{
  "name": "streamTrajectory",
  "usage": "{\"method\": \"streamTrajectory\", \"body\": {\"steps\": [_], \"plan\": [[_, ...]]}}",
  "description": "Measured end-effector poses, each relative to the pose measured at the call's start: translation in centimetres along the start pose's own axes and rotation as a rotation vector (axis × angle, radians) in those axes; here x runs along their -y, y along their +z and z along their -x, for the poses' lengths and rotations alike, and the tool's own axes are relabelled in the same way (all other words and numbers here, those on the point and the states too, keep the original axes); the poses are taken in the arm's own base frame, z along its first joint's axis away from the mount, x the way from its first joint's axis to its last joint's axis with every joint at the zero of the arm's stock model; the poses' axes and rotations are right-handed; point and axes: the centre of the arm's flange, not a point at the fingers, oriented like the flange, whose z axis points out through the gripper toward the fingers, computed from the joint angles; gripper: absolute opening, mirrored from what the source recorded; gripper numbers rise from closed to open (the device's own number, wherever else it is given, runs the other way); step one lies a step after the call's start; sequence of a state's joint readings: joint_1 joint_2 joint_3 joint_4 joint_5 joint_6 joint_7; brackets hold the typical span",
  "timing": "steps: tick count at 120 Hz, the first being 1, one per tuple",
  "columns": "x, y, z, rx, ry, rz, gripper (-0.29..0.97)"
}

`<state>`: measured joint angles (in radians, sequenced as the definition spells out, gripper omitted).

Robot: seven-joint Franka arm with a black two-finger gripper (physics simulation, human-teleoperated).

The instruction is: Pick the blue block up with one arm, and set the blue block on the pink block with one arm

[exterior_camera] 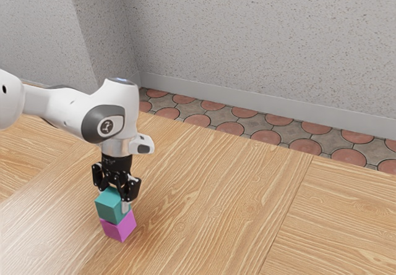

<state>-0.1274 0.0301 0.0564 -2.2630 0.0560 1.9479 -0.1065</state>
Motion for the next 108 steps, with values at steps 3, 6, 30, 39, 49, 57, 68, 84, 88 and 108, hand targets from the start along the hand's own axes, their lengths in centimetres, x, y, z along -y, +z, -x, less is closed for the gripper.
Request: {"method": "streamTrajectory", "body": {"steps": [3,6,30,39,49,57,68,84,88,108], "plan": [[0.01,-0.01,0.0,0.0,0.0,0.0,0.4],[0.03,-0.01,0.0,0.0,0.0,0.0,0.4],[0.02,-0.14,-0.01,-0.004,0.007,0.0,0.4],[0.0,-0.16,-0.01,-0.004,0.011,0.001,0.4],[0.0,-0.17,-0.01,-0.004,0.016,0.003,0.4],[0.02,-0.17,-0.01,-0.004,0.02,0.003,0.4],[0.16,-0.09,-0.05,-0.003,0.022,0.006,0.4],[0.51,0.26,-0.22,0.003,0.022,0.008,0.4],[0.6,0.35,-0.27,0.004,0.022,0.009,0.4],[0.69,0.48,-0.39,0.002,0.025,0.011,0.4]]}}
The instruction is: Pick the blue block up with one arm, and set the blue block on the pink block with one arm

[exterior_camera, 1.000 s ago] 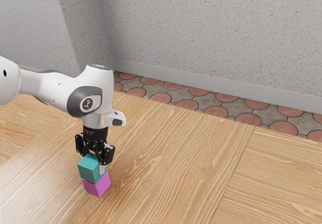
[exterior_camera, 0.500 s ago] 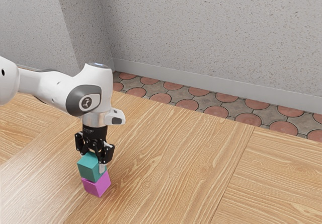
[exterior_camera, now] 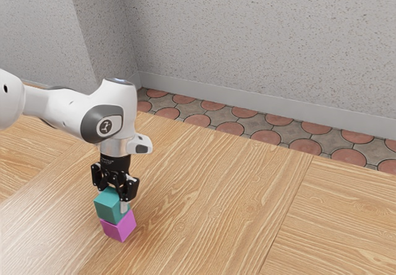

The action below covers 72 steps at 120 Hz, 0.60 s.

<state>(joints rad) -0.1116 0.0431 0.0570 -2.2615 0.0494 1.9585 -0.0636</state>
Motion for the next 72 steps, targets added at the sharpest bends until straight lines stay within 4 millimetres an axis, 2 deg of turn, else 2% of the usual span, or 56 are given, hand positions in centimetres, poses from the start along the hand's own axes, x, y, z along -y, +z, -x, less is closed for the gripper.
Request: {"method": "streamTrajectory", "body": {"steps": [22,47,72], "plan": [[-0.34,0.36,-0.15,0.005,0.011,-0.001,0.39],[-0.37,0.43,-0.15,0.007,0.013,0.004,0.56],[-0.3,0.4,-0.12,0.009,0.013,0.005,0.63]]}}
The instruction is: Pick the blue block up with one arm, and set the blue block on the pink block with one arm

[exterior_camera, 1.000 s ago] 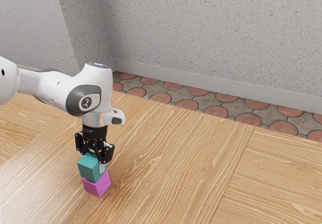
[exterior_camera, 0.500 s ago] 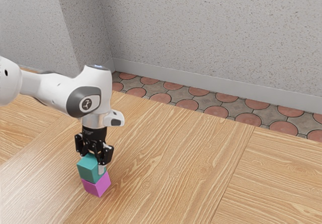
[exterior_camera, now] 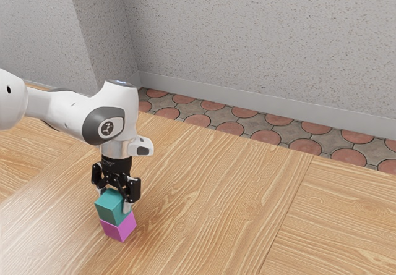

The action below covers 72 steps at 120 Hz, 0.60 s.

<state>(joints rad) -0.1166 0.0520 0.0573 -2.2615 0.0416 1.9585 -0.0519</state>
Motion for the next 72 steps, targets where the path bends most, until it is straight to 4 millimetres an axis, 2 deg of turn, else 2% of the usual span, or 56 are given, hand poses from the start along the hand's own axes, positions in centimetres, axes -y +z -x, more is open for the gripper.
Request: {"method": "streamTrajectory", "body": {"steps": [14,27,53,66,72], "plan": [[0.0,-0.1,0.1,-0.001,0.0,0.0,0.65],[0.1,-1.7,0.7,-0.033,-0.001,0.003,0.66],[0.1,-8.4,3.7,-0.187,0.006,0.008,0.67],[-0.4,-10.4,3.5,-0.254,0.018,0.005,0.68],[-1.6,-12.7,3.0,-0.301,0.04,-0.004,0.68]]}}
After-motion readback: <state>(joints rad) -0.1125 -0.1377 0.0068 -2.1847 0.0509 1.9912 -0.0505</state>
